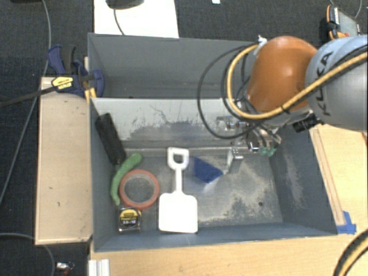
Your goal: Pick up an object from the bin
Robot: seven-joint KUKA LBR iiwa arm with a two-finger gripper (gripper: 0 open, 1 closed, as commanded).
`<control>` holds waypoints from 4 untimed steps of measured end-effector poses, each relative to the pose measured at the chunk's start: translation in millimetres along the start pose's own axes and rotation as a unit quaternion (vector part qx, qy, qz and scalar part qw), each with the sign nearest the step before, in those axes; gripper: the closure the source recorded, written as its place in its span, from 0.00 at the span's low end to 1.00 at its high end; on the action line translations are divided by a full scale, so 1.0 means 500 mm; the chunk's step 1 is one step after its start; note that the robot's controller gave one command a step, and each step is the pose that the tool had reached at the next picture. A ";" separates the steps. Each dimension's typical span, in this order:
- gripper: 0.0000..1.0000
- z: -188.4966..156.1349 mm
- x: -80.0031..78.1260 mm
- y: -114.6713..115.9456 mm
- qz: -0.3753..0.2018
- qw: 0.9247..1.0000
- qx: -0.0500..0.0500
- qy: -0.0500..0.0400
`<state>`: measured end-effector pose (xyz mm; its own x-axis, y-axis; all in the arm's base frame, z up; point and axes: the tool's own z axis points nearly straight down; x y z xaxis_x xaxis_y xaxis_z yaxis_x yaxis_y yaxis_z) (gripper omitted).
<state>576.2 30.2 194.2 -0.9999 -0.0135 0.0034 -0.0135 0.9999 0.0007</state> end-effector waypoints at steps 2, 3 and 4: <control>0.00 0.238 -0.022 0.045 -0.047 0.999 0.000 -0.006; 0.00 0.072 -0.033 0.056 0.004 1.000 0.000 -0.012; 0.00 0.235 -0.014 0.048 -0.038 0.999 -0.001 0.002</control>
Offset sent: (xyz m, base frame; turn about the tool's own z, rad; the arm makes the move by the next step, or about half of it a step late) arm 0.0083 0.0235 -0.1242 -0.0988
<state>582.2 54.6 76.9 -0.9960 -0.0888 0.0065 -0.0888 0.9960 0.0025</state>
